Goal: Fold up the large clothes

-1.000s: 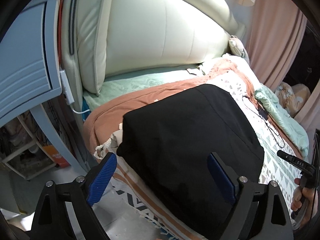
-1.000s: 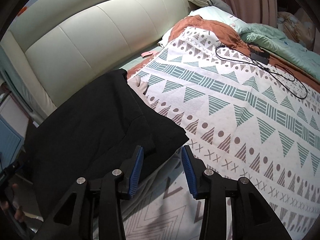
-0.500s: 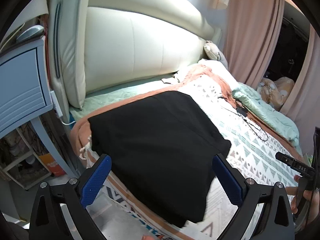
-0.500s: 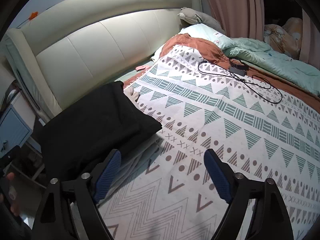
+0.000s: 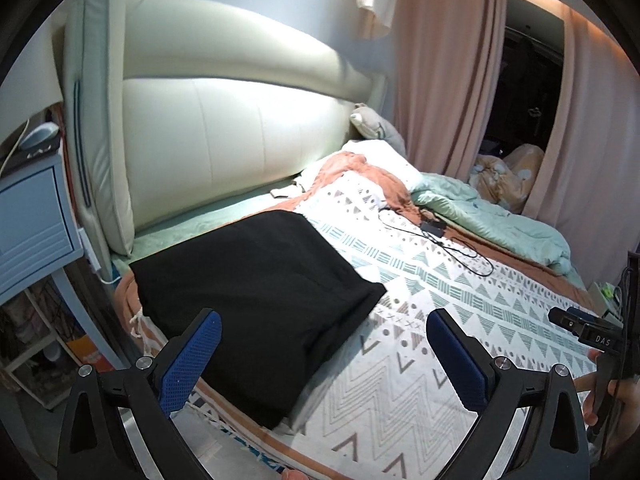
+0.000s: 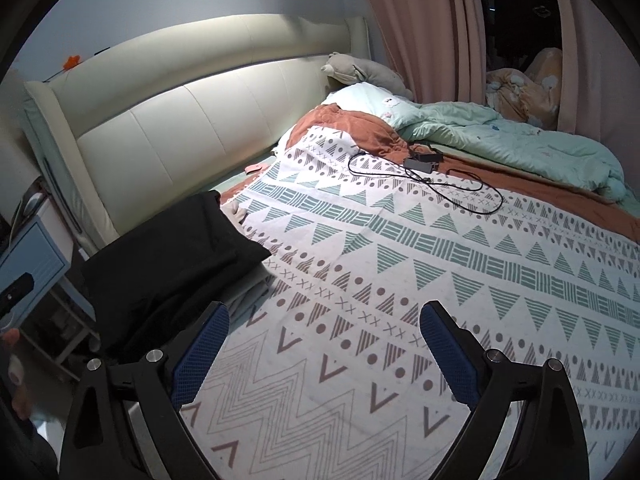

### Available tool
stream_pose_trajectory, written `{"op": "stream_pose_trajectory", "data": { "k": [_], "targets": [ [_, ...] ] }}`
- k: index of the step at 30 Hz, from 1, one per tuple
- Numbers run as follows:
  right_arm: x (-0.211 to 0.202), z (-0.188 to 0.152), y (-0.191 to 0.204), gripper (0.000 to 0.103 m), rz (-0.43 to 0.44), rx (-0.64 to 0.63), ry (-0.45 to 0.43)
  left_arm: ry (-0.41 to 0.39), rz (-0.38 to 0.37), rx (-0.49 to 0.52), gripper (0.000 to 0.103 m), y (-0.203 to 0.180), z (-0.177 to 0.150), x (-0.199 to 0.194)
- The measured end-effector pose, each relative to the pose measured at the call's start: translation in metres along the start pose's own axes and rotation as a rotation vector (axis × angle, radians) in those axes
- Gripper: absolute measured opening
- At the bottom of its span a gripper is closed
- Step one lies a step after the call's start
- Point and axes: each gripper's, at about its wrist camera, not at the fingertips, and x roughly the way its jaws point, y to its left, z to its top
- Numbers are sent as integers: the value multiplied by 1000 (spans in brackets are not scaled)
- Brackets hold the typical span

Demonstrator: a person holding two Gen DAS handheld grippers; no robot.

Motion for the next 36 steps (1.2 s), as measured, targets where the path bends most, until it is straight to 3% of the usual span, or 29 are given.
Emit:
{"op": "stream_pose_trajectory", "data": {
  "k": [12, 19, 27, 36],
  "targets": [
    [-99, -44, -54, 96, -98, 25, -90, -48, -85, 77, 102, -70, -30, -58],
    [-161, -78, -77, 96, -161, 30, -140, -98, -75, 137, 102, -106, -57, -94],
    [-242, -126, -94, 96, -230, 56, -206, -126, -133, 190, 102, -132, -91, -137],
    [-303, -182, -96, 96, -286, 114, -236, -134, -234, 212, 102, -146, -130, -177]
  ]
}}
